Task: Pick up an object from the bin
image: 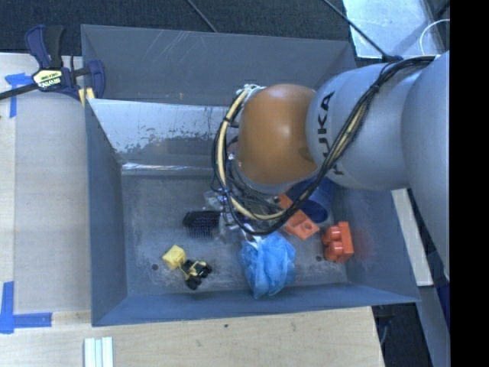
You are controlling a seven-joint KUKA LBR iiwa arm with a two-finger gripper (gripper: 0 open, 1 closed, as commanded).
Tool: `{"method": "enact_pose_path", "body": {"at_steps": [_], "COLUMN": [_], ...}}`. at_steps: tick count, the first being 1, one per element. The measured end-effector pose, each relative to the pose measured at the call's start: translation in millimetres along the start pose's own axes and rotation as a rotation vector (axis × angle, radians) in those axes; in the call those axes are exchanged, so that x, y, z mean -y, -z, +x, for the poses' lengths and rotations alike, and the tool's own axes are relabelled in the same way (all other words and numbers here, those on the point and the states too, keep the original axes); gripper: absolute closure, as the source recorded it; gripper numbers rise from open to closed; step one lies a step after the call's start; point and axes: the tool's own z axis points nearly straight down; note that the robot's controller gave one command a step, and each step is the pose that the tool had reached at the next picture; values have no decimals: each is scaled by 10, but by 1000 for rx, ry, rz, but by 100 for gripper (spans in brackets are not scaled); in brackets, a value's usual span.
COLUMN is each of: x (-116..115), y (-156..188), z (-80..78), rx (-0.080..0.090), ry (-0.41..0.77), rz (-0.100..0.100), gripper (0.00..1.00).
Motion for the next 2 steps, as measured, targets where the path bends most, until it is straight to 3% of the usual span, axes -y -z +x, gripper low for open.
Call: {"method": "enact_pose_path", "body": {"at_steps": [2], "x": [3], "y": [598], "z": [-1], "rx": [0], "ry": [-2], "rz": [0], "gripper": [100]}}
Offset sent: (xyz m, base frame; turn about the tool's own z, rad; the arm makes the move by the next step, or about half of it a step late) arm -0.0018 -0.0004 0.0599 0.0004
